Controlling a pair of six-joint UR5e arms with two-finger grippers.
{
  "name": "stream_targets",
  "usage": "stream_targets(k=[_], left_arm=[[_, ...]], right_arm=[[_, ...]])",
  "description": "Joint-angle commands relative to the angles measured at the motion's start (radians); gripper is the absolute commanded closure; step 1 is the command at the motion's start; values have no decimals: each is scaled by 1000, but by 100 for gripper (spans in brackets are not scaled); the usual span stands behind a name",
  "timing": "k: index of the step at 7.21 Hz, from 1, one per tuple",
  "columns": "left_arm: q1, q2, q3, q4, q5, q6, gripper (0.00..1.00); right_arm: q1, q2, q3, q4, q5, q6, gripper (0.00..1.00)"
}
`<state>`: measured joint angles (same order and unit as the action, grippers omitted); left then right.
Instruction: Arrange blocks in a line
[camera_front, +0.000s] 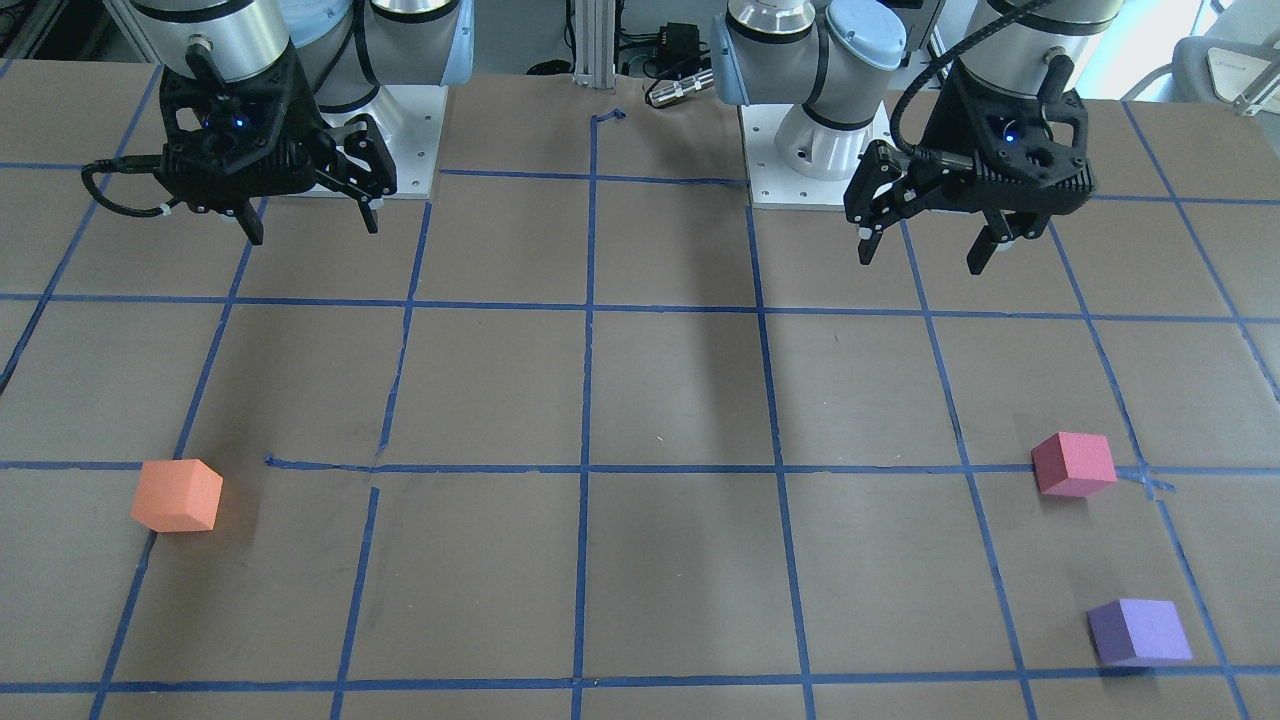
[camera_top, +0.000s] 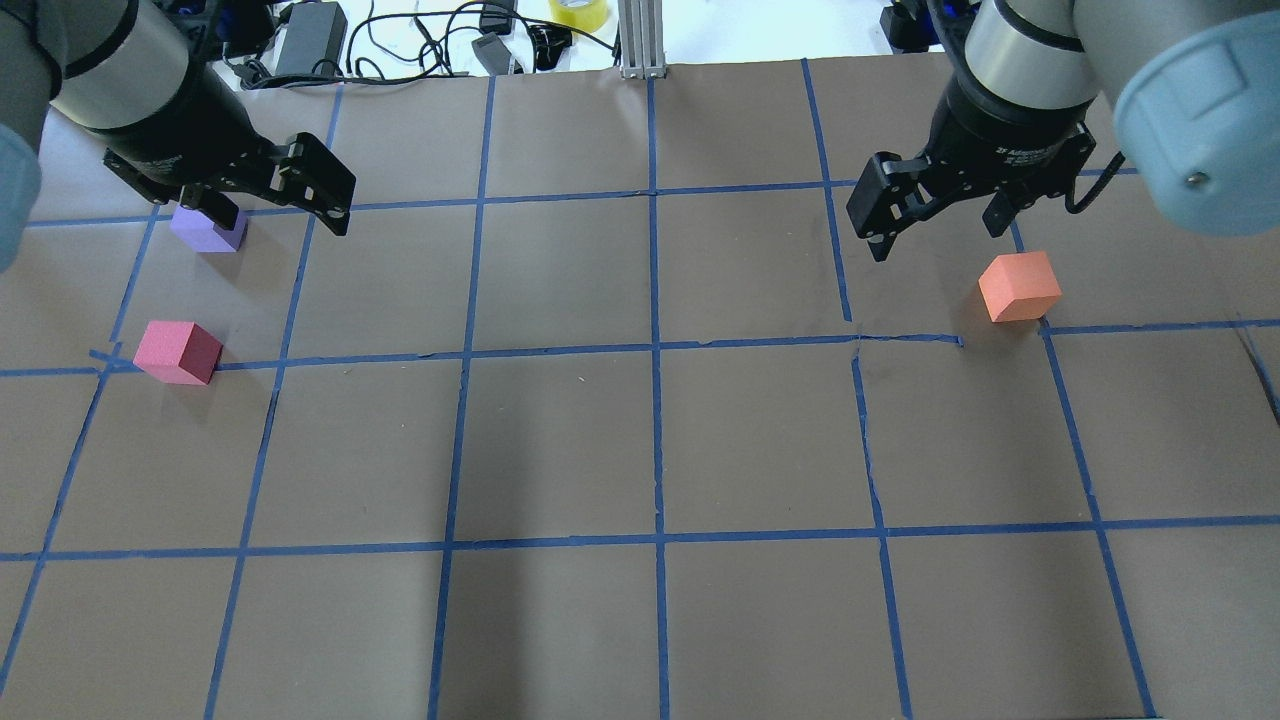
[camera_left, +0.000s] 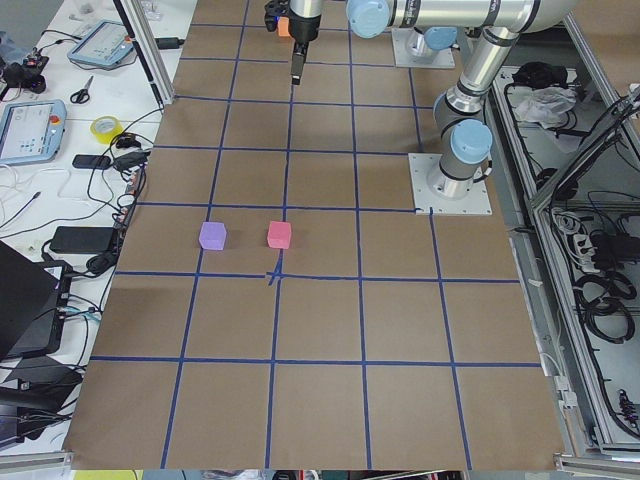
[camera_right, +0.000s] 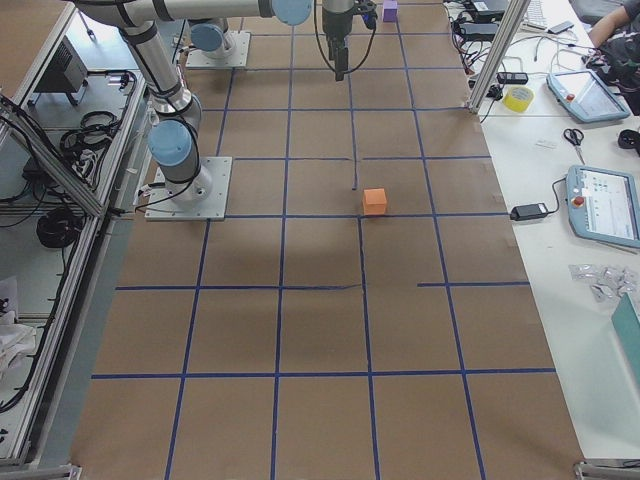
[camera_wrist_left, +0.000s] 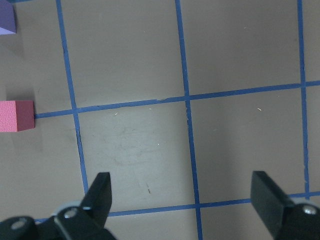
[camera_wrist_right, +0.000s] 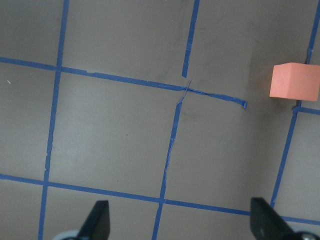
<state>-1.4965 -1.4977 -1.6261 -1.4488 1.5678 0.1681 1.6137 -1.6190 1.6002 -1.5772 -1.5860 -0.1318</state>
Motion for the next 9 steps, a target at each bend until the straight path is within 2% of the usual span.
stream_targets(k=[1,5,9], left_arm=[[1,-1,-1,1,0,-2,0],[1,-7,-1,-1,-2,-4,0],[-1,-9,-3,-1,-2,-5,0]], right_arm=[[0,1,1,-1,0,0,0],[-1,1,6,8,-23,0,0],[-5,1,7,6,-6,0,0]])
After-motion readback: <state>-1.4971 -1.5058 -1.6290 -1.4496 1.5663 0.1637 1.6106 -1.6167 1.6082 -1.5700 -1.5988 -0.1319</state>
